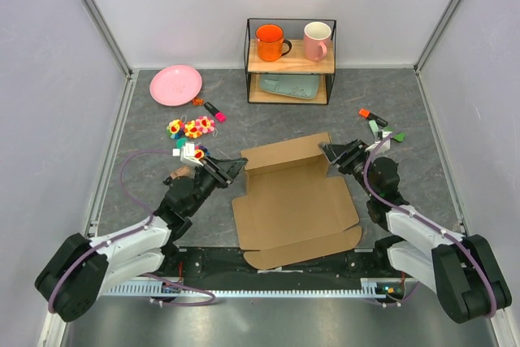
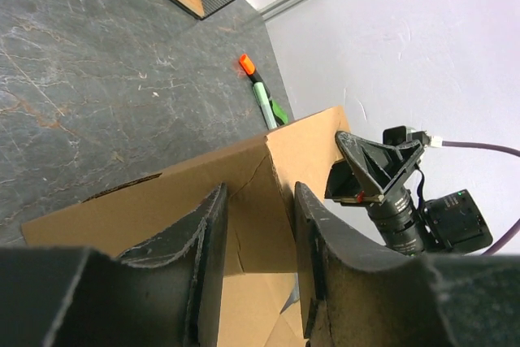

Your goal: Fold the paper box

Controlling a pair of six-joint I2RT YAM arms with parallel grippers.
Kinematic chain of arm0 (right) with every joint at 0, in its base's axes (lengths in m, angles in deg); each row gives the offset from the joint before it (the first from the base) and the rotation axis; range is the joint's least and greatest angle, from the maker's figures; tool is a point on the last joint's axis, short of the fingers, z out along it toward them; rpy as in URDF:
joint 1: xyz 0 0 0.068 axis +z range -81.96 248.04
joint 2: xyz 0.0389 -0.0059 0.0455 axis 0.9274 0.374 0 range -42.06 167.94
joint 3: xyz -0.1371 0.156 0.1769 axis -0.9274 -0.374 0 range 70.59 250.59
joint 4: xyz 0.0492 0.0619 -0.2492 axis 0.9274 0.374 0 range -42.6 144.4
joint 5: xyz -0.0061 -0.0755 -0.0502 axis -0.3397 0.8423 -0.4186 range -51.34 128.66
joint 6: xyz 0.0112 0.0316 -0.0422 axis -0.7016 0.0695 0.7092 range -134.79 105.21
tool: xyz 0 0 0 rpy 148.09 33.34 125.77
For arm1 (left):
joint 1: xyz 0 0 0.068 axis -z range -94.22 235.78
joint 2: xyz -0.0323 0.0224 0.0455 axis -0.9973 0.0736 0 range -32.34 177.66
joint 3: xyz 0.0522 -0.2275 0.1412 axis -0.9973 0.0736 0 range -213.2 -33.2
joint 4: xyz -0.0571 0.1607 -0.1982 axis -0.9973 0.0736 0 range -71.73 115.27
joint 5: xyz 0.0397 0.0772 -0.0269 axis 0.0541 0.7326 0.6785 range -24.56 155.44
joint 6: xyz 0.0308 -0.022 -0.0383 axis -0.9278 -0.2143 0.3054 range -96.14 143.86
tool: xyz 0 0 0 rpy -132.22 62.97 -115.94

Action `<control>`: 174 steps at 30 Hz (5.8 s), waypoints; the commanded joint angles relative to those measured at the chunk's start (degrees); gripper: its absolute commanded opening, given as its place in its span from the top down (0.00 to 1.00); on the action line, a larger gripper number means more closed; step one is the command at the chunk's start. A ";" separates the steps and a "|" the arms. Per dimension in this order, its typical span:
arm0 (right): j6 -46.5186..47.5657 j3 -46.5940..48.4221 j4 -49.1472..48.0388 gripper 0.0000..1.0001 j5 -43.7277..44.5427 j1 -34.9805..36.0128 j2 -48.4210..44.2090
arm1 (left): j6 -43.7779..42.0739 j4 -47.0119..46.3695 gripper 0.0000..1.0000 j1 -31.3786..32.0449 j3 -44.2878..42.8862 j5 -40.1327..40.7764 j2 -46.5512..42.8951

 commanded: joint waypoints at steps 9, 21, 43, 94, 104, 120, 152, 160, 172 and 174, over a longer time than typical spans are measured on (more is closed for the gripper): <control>1.83 -3.58 35.64 0.35 8.71 3.76 -2.61 | 0.74 17.08 0.70 8.62 3.99 2.73 13.63; 5.98 2.66 43.65 0.26 12.15 3.76 -2.08 | -0.49 27.98 0.70 7.57 1.53 6.51 9.34; 11.27 21.59 34.89 0.02 4.70 -2.73 -2.09 | -10.51 36.25 0.65 7.13 -7.08 8.00 8.01; 13.62 31.66 50.51 0.07 5.03 -10.56 -5.43 | -19.56 51.63 0.29 0.98 -28.08 12.40 0.63; 22.83 57.39 58.66 0.02 15.46 -0.75 2.83 | -24.66 55.23 0.17 0.19 -43.55 10.29 0.28; 61.16 42.57 60.37 0.02 62.77 54.20 -1.73 | -18.95 71.14 0.09 0.19 -24.41 22.33 -36.51; 78.41 35.19 51.91 0.14 74.90 65.02 0.46 | -16.66 75.45 0.01 0.10 -22.03 23.74 -34.53; 80.33 34.22 50.60 0.23 74.37 67.13 7.75 | -13.76 72.63 0.03 0.10 -20.27 20.75 -30.76; 91.66 37.99 32.58 0.32 78.60 58.97 24.88 | -11.30 74.74 0.04 0.19 -19.48 20.48 -34.17; 93.07 39.49 30.30 0.35 77.99 56.25 25.86 | -11.56 75.09 0.04 0.19 -19.56 20.83 -35.75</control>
